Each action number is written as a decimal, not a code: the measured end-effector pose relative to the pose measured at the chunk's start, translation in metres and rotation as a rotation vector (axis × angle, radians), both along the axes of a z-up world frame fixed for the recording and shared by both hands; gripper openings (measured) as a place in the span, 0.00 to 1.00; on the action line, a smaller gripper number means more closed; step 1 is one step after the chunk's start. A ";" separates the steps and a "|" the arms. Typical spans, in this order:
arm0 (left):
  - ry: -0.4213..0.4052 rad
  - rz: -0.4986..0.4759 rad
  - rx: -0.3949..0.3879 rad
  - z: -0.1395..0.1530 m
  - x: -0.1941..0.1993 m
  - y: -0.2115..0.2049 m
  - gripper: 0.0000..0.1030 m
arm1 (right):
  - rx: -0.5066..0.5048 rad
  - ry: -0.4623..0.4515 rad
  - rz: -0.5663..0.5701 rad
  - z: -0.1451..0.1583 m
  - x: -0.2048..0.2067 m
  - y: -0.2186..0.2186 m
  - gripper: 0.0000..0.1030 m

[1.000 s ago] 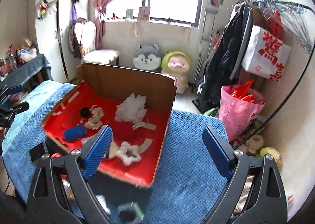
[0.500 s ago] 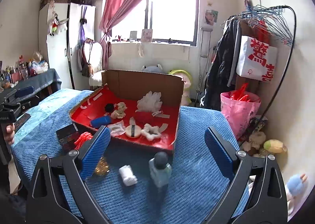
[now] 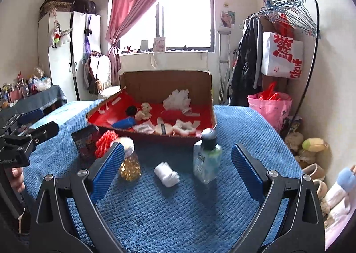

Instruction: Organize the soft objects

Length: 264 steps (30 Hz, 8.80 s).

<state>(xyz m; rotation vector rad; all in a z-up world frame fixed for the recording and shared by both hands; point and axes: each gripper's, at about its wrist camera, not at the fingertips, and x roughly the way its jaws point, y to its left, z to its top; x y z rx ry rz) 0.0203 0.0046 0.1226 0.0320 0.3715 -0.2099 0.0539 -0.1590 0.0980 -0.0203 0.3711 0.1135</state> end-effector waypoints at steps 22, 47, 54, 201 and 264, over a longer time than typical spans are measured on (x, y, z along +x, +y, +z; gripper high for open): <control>0.125 0.030 0.032 -0.073 0.007 -0.020 1.00 | 0.002 0.135 -0.036 -0.084 0.009 0.019 0.95; 0.255 -0.066 0.013 -0.067 0.037 -0.018 0.98 | -0.026 0.309 0.159 -0.085 0.052 0.019 0.95; 0.272 -0.124 0.038 -0.060 0.052 -0.026 0.88 | -0.064 0.353 0.286 -0.078 0.072 0.023 0.95; 0.308 -0.174 0.123 0.006 0.195 0.037 0.40 | -0.157 0.301 0.182 0.033 0.229 -0.043 0.16; 0.707 -0.169 0.209 -0.061 0.424 -0.004 0.46 | -0.270 0.793 0.427 -0.045 0.466 0.118 0.17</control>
